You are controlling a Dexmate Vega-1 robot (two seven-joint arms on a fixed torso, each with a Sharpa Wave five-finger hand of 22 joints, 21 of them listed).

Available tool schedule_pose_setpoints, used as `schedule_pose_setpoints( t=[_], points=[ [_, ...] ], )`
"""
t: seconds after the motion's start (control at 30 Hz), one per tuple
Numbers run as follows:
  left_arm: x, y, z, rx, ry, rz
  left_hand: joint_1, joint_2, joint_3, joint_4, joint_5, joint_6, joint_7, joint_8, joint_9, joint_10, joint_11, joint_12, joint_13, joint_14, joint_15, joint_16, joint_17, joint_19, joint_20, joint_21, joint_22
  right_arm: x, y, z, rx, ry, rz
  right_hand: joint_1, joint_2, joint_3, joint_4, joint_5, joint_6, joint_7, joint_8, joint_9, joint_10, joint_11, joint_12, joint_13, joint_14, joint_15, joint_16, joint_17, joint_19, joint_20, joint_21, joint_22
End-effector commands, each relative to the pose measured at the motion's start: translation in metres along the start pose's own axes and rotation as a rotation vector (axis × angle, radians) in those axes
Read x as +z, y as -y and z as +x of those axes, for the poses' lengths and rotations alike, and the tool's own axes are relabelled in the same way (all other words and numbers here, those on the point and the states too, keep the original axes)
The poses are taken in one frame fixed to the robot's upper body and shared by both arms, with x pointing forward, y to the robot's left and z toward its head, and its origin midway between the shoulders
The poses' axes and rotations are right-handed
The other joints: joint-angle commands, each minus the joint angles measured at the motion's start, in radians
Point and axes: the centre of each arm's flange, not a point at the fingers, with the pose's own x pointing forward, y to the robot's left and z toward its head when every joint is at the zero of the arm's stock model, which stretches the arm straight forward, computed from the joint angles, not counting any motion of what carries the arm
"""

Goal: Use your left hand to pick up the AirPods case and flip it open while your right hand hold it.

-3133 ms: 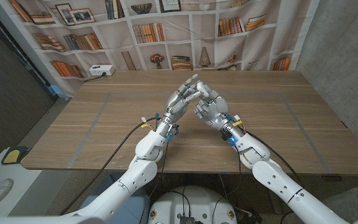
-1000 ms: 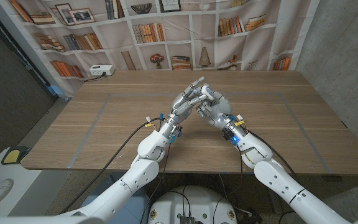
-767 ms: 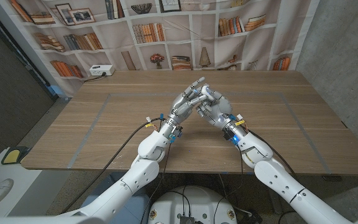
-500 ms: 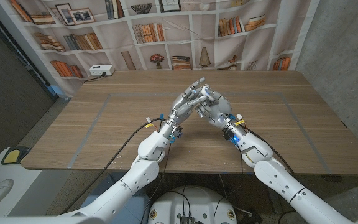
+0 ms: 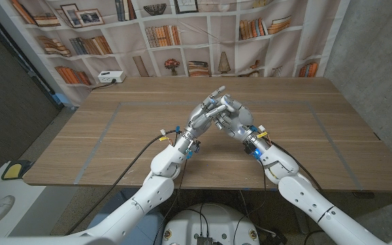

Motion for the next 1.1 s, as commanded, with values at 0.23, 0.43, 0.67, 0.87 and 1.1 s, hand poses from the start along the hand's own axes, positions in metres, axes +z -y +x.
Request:
schedule_pose_setpoints(
  t=[0.23,0.43,0.67,0.87,1.1],
  points=[
    [-0.001,0.002,-0.005,-0.023,0.02,0.008,-0.093,-0.039,-0.037,0.005,-0.018,-0.103,0.015,-0.014,-0.001,-0.156,-0.003,-0.04,-0.04,-0.077,0.039,-0.012,0.002,-0.037,0.022,-0.006,0.003,0.0,-0.001,-0.003,-0.011,0.0,0.002,0.162,0.156,0.002,0.01,0.006,0.01,0.013,-0.004,0.004,0.007,0.0,0.008,-0.005,0.01,0.0,0.005,0.003,-0.013,-0.083,0.025,-0.013],
    [0.0,0.004,-0.006,-0.036,0.031,0.011,-0.13,-0.048,-0.05,0.009,-0.018,-0.158,0.019,-0.013,-0.002,-0.243,0.021,-0.039,-0.055,-0.111,0.061,-0.014,0.001,-0.06,0.042,-0.009,0.003,0.0,-0.002,-0.004,-0.007,0.0,-0.003,0.166,0.156,0.001,0.013,0.006,0.011,0.014,-0.005,0.004,0.004,0.0,0.017,0.006,0.01,0.0,0.005,0.003,-0.016,-0.083,0.039,-0.023],
    [0.003,0.006,-0.008,-0.052,0.04,0.027,-0.145,-0.052,-0.056,0.012,-0.02,-0.176,0.016,-0.012,-0.002,-0.256,0.024,-0.034,-0.061,-0.132,0.071,-0.016,0.001,-0.072,0.047,-0.011,0.004,0.001,-0.003,-0.005,-0.01,0.002,-0.003,0.175,0.155,-0.003,0.017,0.006,0.013,0.011,-0.005,0.004,0.007,-0.002,0.013,-0.011,0.009,0.0,0.005,0.003,-0.025,-0.082,0.068,-0.047],
    [0.006,0.006,-0.011,-0.06,0.049,0.03,-0.165,-0.058,-0.064,0.018,-0.022,-0.176,0.017,-0.009,-0.003,-0.259,0.026,-0.03,-0.064,-0.138,0.074,-0.014,0.003,-0.077,0.05,-0.011,0.003,0.003,-0.002,-0.006,-0.014,-0.001,-0.012,0.177,0.155,-0.004,0.019,0.006,0.015,0.011,-0.005,0.004,0.008,-0.001,0.015,-0.013,0.01,0.0,0.005,0.003,-0.029,-0.082,0.081,-0.055],
    [0.012,0.003,-0.016,-0.042,0.06,0.048,-0.192,-0.068,-0.075,0.026,-0.023,-0.177,0.021,-0.005,-0.003,-0.263,0.03,-0.027,-0.068,-0.142,0.079,-0.011,0.004,-0.083,0.055,-0.011,0.003,0.009,-0.002,-0.008,-0.023,-0.008,-0.036,0.179,0.155,-0.005,0.019,0.007,0.017,0.01,-0.004,0.004,0.008,-0.004,0.019,-0.008,0.012,0.0,0.006,0.003,-0.031,-0.082,0.086,-0.062]
  ],
)
